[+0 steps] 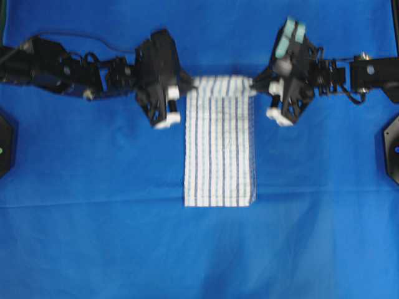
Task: Fold the blue towel.
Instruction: 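Fold the far end toward the near end with both grippers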
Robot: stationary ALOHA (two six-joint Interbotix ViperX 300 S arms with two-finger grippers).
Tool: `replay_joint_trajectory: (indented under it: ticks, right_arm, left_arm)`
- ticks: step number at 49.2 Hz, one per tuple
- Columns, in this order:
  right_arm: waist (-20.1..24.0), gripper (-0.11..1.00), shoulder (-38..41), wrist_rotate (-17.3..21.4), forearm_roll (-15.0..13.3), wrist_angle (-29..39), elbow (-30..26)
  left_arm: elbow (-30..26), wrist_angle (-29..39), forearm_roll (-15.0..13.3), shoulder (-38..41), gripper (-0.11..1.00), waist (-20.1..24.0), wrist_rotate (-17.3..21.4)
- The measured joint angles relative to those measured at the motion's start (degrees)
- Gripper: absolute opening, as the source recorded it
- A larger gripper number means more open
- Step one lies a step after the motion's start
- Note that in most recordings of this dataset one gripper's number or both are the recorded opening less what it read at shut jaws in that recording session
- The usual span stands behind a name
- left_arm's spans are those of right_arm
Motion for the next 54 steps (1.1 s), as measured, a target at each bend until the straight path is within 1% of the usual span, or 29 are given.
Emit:
replay_joint_trajectory:
  ticks: [5, 12, 22, 27, 37, 47, 54]
  right_arm:
    - [3.8, 0.07, -1.3, 1.9, 0.6, 0.1, 1.7]
    - [9.8, 0.07, -1.8, 4.1, 1.0, 0.2, 2.4]
    - [16.9, 0.07, -1.8, 6.9, 1.6, 1.8, 2.5]
    - [19.2, 0.07, -1.5, 8.5, 1.8, 2.5, 2.4]
    - [23.6, 0.07, -0.4, 9.1, 2.4, 2.7, 1.7]
    - [25.5, 0.07, 1.3, 9.6, 3.6, 2.7, 0.7]
    - [25.9, 0.07, 2.5, 9.6, 4.0, 2.8, -0.2]
  left_arm:
    - [0.4, 0.2, -0.1, -0.1, 0.03, -4.3, -0.5]
    - [0.7, 1.5, -0.2, -0.1, 0.03, -9.8, -3.9]
    - [1.0, 4.4, -0.2, -0.1, 0.03, -14.9, -9.1]
    - [1.0, 4.7, -0.2, -0.1, 0.03, -17.3, -10.1]
    - [0.9, 4.9, -0.2, -0.1, 0.03, -20.0, -11.3]
    - [0.9, 5.0, -0.2, 0.0, 0.03, -21.2, -12.1]
    - [1.0, 5.0, -0.2, 0.0, 0.03, -21.4, -12.1]
